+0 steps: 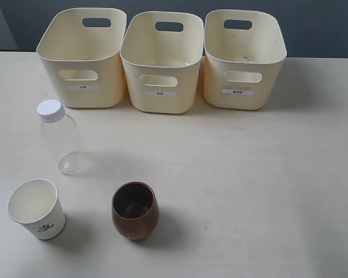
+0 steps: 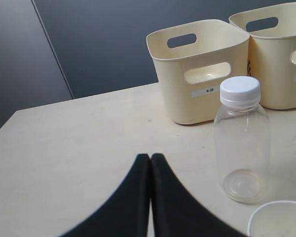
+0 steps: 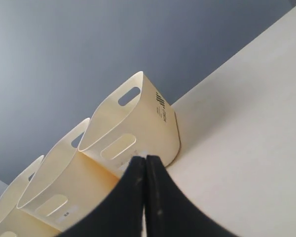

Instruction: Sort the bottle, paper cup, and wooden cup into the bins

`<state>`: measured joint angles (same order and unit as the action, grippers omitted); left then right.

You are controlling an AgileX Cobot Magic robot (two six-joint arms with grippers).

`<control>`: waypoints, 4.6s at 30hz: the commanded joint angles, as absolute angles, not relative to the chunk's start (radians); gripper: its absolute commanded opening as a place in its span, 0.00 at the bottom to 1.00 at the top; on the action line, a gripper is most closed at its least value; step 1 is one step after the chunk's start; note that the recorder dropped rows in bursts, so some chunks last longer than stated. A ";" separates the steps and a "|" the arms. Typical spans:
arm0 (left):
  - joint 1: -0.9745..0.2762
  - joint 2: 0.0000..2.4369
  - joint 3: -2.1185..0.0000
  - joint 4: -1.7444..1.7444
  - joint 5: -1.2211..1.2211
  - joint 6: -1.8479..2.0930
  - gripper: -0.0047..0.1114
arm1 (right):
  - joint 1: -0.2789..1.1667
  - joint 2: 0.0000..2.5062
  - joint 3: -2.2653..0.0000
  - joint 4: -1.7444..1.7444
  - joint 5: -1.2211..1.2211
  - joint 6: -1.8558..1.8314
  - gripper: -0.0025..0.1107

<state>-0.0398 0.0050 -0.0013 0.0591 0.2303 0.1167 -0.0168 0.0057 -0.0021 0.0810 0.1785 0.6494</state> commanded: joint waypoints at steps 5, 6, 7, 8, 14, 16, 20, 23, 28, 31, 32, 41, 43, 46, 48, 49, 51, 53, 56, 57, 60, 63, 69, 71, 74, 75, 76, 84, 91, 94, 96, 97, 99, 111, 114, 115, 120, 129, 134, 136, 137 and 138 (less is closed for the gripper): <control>-0.043 0.000 0.000 0.066 0.224 0.115 0.04 | -0.023 0.000 0.000 0.077 0.207 0.626 0.02; -0.043 0.000 0.000 0.066 0.224 0.115 0.04 | -0.023 0.000 0.000 0.077 0.207 0.626 0.02; -0.043 0.000 0.000 0.066 0.224 0.115 0.04 | -0.023 0.000 0.000 0.077 0.207 0.626 0.02; -0.043 0.000 0.000 0.066 0.224 0.115 0.04 | -0.023 0.000 0.000 0.077 0.207 0.626 0.02; -0.043 0.000 0.000 0.066 0.224 0.115 0.04 | -0.002 0.000 0.000 0.251 0.241 0.563 0.02; -0.043 0.000 0.000 0.066 0.224 0.115 0.04 | 0.021 0.000 0.000 0.383 0.242 0.425 0.02; -0.043 0.000 0.000 0.066 0.224 0.115 0.04 | 0.089 0.000 0.000 0.801 0.260 -0.016 0.02; -0.043 0.000 0.000 0.066 0.224 0.115 0.04 | 0.132 0.000 -0.040 1.154 0.369 -0.493 0.02; -0.043 0.000 0.000 0.066 0.226 0.115 0.04 | 0.140 0.001 -0.120 1.529 0.582 -0.974 0.02; -0.043 0.000 0.000 0.066 0.226 0.115 0.04 | 0.140 0.053 -0.147 1.523 0.542 -0.976 0.02; -0.043 0.000 0.000 0.066 0.226 0.115 0.04 | 0.140 0.080 -0.146 1.518 0.531 -0.976 0.02; -0.043 0.000 0.000 0.066 0.224 0.115 0.04 | 0.140 0.445 -0.146 1.605 0.690 -1.220 0.02; -0.043 0.000 0.000 0.066 0.224 0.115 0.04 | 0.140 0.521 -0.146 1.703 0.731 -1.337 0.02; -0.043 0.000 0.000 0.066 0.224 0.115 0.04 | 0.140 0.636 -0.168 1.744 0.805 -1.469 0.02; -0.043 0.000 0.000 0.066 0.224 0.115 0.04 | 0.140 0.707 -0.202 1.744 0.836 -1.474 0.02; -0.043 0.000 0.000 0.066 0.224 0.115 0.04 | 0.140 0.746 -0.221 1.744 0.850 -1.474 0.02; -0.043 0.000 0.000 0.066 0.224 0.115 0.04 | 0.140 0.817 -0.256 1.744 0.883 -1.493 0.02; -0.043 0.000 0.000 0.066 0.224 0.115 0.04 | 0.149 0.887 -0.295 1.744 0.910 -1.503 0.02; -0.043 0.000 0.000 0.066 0.224 0.115 0.04 | 0.204 0.968 -0.353 1.744 0.894 -1.516 0.02; -0.043 0.000 0.000 0.066 0.224 0.115 0.04 | 0.244 1.003 -0.377 1.744 0.873 -1.516 0.02; -0.043 0.000 0.000 0.066 0.224 0.115 0.04 | 0.365 1.088 -0.429 1.744 0.742 -1.516 0.02; -0.043 0.000 0.000 0.066 0.224 0.115 0.04 | 0.502 1.181 -0.482 1.744 0.563 -1.516 0.02; -0.043 0.000 0.000 0.066 0.224 0.115 0.04 | 0.721 1.360 -0.606 1.744 0.347 -1.508 0.02; -0.043 0.000 0.000 0.066 0.224 0.115 0.04 | 0.763 1.426 -0.646 1.744 0.313 -1.508 0.02; -0.043 0.000 0.000 0.066 0.224 0.115 0.04 | 0.812 1.516 -0.703 1.744 0.270 -1.506 0.02; -0.043 0.000 0.000 0.066 0.224 0.115 0.04 | 0.825 1.545 -0.720 1.744 0.257 -1.504 0.02; -0.043 0.000 0.000 0.066 0.224 0.115 0.04 | 0.832 1.567 -0.736 1.744 0.249 -1.504 0.02; -0.043 0.000 0.000 0.066 0.224 0.115 0.04 | 0.839 1.653 -0.799 1.744 0.150 -1.504 0.02; -0.043 0.000 0.000 0.066 0.224 0.115 0.04 | 0.839 1.651 -0.803 1.744 0.163 -1.504 0.02; -0.043 0.000 0.000 0.066 0.224 0.115 0.04 | 0.839 1.651 -0.803 1.744 0.194 -1.504 0.09; -0.043 0.000 0.000 0.066 0.224 0.115 0.04 | 0.839 1.651 -0.803 1.744 0.200 -1.504 0.22; -0.043 0.000 0.000 0.066 0.224 0.115 0.04 | 0.839 1.651 -0.803 1.744 0.200 -1.504 0.29; -0.043 0.000 0.000 0.066 0.224 0.115 0.04 | 0.839 1.651 -0.803 1.744 0.200 -1.504 0.43; -0.043 0.000 0.000 0.066 0.225 0.115 0.04 | 0.839 1.651 -0.801 1.744 0.207 -1.504 0.50; -0.043 0.000 0.000 0.066 0.225 0.115 0.04 | 0.839 1.651 -0.783 1.744 0.210 -1.504 0.50; -0.043 0.000 0.000 0.066 0.225 0.115 0.04 | 0.839 1.651 -0.775 1.744 0.208 -1.504 0.50; -0.043 0.000 0.000 0.066 0.225 0.115 0.04 | 0.839 1.651 -0.739 1.744 0.208 -1.502 0.50; -0.043 0.000 0.000 0.066 0.225 0.115 0.04 | 0.839 1.651 -0.704 1.744 0.212 -1.469 0.50; -0.043 0.000 0.000 0.066 0.225 0.115 0.04 | 0.839 1.685 -0.704 1.744 0.225 -1.465 0.50; -0.043 0.000 0.000 0.066 0.225 0.115 0.04 | 0.839 1.709 -0.704 1.744 0.236 -1.465 0.50; -0.043 0.000 0.000 0.066 0.225 0.115 0.04 | 0.839 1.719 -0.704 1.744 0.238 -1.464 0.50; -0.043 0.000 0.000 0.066 0.225 0.115 0.04 | 0.839 1.731 -0.704 1.744 0.238 -1.464 0.50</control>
